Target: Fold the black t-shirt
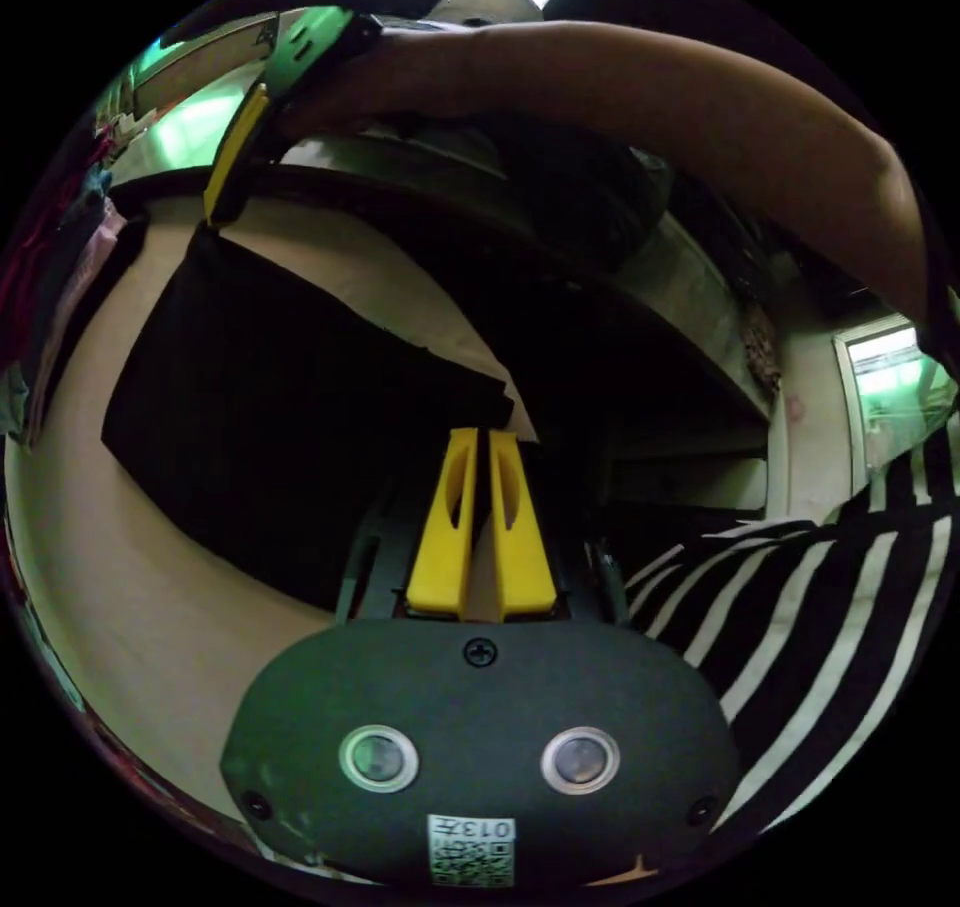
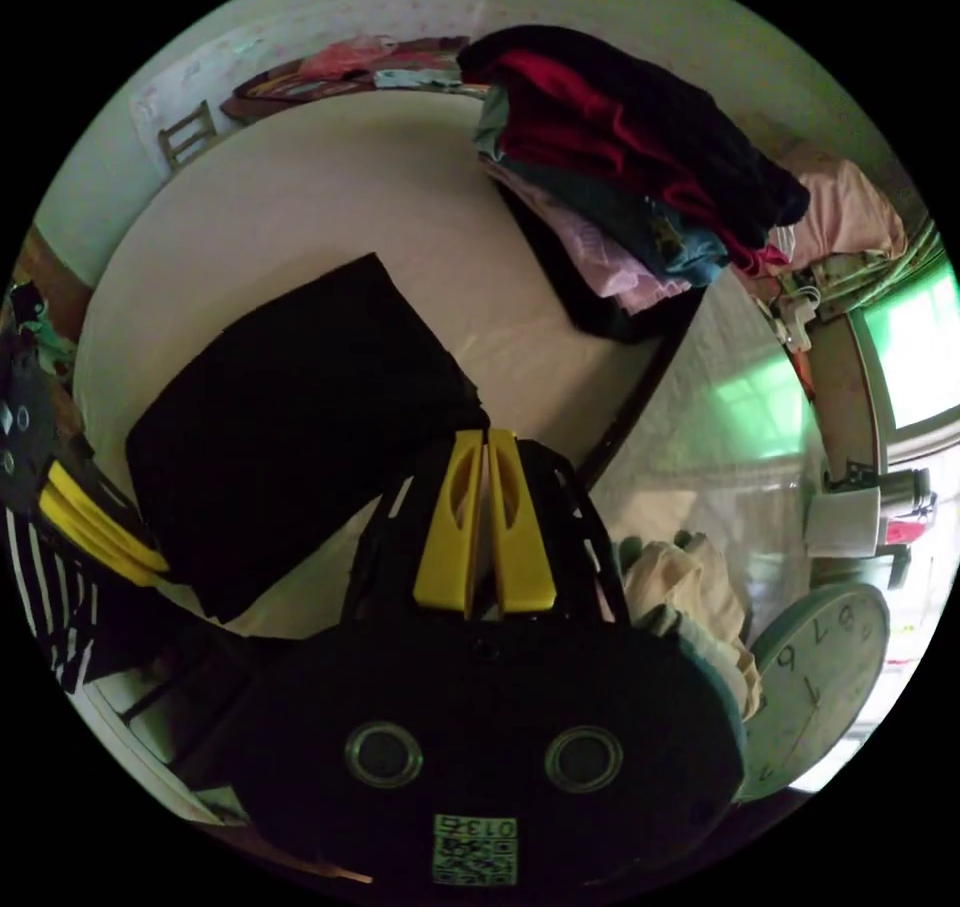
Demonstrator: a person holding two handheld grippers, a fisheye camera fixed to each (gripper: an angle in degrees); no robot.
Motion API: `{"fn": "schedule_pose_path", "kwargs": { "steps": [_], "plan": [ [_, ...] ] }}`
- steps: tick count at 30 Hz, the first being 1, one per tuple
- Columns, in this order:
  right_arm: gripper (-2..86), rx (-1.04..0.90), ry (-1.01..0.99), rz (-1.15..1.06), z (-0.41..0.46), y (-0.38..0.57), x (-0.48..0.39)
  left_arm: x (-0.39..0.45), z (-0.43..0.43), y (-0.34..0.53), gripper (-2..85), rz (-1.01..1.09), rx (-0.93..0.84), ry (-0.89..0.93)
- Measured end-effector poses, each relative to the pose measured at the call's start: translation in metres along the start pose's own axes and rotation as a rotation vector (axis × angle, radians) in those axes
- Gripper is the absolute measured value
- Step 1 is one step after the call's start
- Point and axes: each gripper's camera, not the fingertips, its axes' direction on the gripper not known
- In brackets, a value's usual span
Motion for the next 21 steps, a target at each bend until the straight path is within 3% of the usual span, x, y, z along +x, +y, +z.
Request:
{"fn": "schedule_pose_path", "kwargs": {
  "steps": [5,9,11,14,21],
  "plan": [
    [6.4,-0.027,-0.001,0.166,-0.012,0.013,0.03,0.009,-0.016,-0.003,10.8,0.074,0.05,0.173],
    [9.2,0.158,-0.077,0.291,-0.047,0.029,0.049,0.002,-0.056,0.021,11.1,-0.023,0.209,0.043],
    [9.8,0.211,-0.125,0.253,-0.052,0.027,0.048,-0.024,-0.069,0.043,12.0,-0.246,0.245,-0.072],
    [10.4,0.203,-0.138,0.115,-0.041,0.011,0.038,-0.056,-0.064,0.064,13.4,-0.453,0.211,-0.013],
    [10.8,0.0,-0.232,-0.067,0.006,-0.028,0.035,-0.05,-0.066,0.059,14.5,-0.538,0.168,-0.035]
  ]
}}
